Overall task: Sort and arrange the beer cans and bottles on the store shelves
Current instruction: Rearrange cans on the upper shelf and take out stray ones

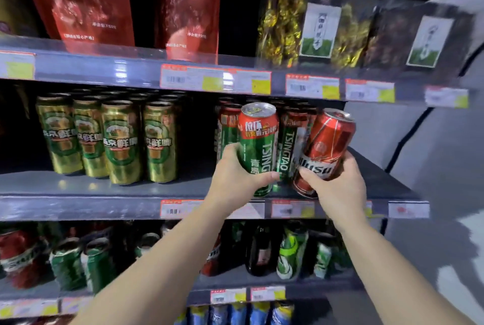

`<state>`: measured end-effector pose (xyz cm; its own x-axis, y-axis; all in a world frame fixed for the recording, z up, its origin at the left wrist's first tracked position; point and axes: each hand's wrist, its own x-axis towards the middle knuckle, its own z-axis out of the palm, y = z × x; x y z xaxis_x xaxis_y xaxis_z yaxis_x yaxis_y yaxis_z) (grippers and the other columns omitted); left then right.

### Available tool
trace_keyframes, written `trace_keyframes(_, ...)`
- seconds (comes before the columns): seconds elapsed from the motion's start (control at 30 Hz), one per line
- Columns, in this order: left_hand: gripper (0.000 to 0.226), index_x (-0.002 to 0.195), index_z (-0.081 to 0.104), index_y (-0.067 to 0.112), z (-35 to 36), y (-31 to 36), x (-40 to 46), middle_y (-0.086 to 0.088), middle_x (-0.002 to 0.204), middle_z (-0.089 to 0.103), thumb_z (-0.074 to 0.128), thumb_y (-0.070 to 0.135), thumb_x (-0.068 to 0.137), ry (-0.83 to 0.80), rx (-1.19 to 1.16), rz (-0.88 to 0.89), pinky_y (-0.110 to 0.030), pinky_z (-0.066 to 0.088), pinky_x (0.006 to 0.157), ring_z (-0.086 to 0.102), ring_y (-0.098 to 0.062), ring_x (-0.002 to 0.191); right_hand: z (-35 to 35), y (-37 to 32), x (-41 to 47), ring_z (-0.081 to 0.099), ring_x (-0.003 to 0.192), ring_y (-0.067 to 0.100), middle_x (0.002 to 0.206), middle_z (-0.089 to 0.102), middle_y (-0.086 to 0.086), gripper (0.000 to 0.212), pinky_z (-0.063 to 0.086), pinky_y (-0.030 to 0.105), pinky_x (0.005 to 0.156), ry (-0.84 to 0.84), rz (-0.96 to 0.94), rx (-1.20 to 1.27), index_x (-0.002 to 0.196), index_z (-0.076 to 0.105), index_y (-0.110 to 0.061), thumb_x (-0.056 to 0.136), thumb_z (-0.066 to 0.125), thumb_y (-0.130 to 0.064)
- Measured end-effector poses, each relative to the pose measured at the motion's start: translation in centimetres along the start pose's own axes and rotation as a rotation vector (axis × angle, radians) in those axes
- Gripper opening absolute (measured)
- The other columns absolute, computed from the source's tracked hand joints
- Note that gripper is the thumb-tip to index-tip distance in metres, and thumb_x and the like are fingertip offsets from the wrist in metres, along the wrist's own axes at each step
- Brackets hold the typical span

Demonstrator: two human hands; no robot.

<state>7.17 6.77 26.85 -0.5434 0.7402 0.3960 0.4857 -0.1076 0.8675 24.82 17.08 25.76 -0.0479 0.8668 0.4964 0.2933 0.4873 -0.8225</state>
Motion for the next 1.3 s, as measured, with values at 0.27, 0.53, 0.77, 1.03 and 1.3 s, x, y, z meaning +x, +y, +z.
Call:
trace_keyframes(0.27, 0.057, 0.101, 0.056, 0.028, 8.1, 2.1, 1.1, 0.011, 0.098, 0.063, 0.090, 0.043, 0.059, -0.075, 0.014, 0.057, -0.007, 0.042, 0.063, 0.058, 0.002, 0.085, -4.9, 3.0, 1.6, 0.059, 0.088, 0.003, 0.095, 0.060, -0.024, 0.064, 0.041, 0.024, 0.068, 0.082, 0.032, -0.013, 0.115, 0.050, -0.036, 0.062, 0.084, -0.043)
trace_keyframes(0.53, 0.061, 0.107, 0.056, 0.021, 15.4, 3.7, 2.9, 0.004, 0.102, 0.064, 0.084, 0.052, 0.062, -0.031, 0.205, 0.065, -0.038, 0.054, 0.076, 0.063, -0.019, 0.093, -7.6, 5.4, 2.6, 0.060, 0.092, -0.002, 0.103, 0.064, -0.021, 0.070, 0.045, 0.025, 0.071, 0.114, 0.078, 0.018, 0.120, 0.049, -0.037, 0.061, 0.085, -0.046)
trace_keyframes(0.77, 0.064, 0.118, 0.047, 0.014, 17.3, 2.9, 4.1, -0.004, 0.106, 0.064, 0.082, 0.041, 0.072, 0.020, 0.192, -0.024, -0.030, 0.043, 0.068, 0.064, -0.027, 0.097, -7.4, 5.8, 2.7, 0.057, 0.089, -0.012, 0.098, 0.061, -0.028, 0.065, 0.041, 0.017, 0.066, 0.097, 0.078, 0.018, 0.114, 0.048, -0.044, 0.060, 0.084, -0.049)
trace_keyframes(1.03, 0.058, 0.140, 0.047, 0.008, 12.5, 1.6, 2.4, -0.007, 0.138, 0.055, 0.067, 0.030, 0.090, -0.281, 0.042, -0.005, -0.026, 0.041, 0.099, 0.053, -0.020, 0.123, -6.1, 4.4, 0.6, 0.059, 0.094, -0.010, 0.104, 0.062, -0.029, 0.071, 0.045, 0.023, 0.079, 0.042, 0.058, 0.074, 0.119, 0.048, -0.043, 0.059, 0.085, -0.046)
trace_keyframes(1.3, 0.094, 0.145, 0.036, 0.031, 2.2, -0.4, -4.7, 0.007, 0.127, 0.058, 0.083, 0.050, 0.065, -0.447, -0.238, 0.041, -0.022, 0.053, 0.088, 0.060, -0.001, 0.108, 0.1, 1.3, -8.0, 0.058, 0.087, -0.016, 0.096, 0.064, -0.032, 0.074, 0.044, 0.011, 0.068, -0.159, 0.037, 0.082, 0.123, 0.043, -0.047, 0.059, 0.080, -0.041)
